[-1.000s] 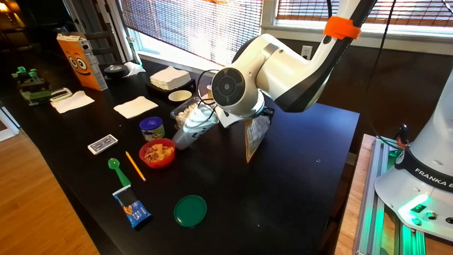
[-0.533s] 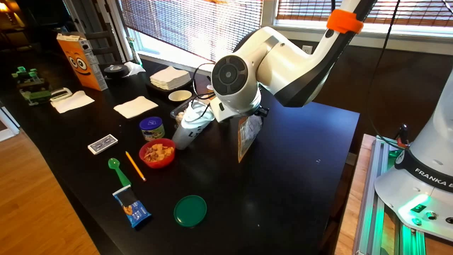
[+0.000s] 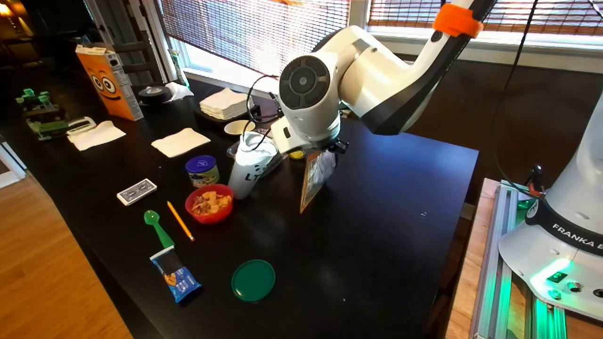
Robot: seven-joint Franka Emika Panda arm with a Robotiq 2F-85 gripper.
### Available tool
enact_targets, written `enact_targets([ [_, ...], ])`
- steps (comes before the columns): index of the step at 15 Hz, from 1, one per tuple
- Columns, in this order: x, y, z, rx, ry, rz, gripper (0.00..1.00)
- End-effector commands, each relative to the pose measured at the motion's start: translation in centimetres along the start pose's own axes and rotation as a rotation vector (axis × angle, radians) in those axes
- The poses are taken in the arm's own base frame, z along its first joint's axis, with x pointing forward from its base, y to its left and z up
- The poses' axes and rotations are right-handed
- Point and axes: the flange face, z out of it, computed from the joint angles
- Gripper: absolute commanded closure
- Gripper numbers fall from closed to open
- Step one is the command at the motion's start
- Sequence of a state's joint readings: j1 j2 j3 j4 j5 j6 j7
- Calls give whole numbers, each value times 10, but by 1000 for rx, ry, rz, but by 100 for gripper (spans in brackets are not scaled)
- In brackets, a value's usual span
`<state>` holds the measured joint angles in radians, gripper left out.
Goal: Pour the contents out of the white packet
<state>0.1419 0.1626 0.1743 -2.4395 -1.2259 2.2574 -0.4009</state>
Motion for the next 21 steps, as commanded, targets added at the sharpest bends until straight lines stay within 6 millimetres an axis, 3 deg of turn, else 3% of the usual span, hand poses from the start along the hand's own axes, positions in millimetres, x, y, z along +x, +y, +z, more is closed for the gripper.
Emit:
enact_targets([
  [1, 3, 14, -4, -62, 45, 6, 100],
  [7, 12, 21, -6, -80, 97, -8, 100],
  [15, 2, 22, -3, -64, 64, -7, 100],
  [21, -14, 11, -3, 0, -67, -80, 100],
])
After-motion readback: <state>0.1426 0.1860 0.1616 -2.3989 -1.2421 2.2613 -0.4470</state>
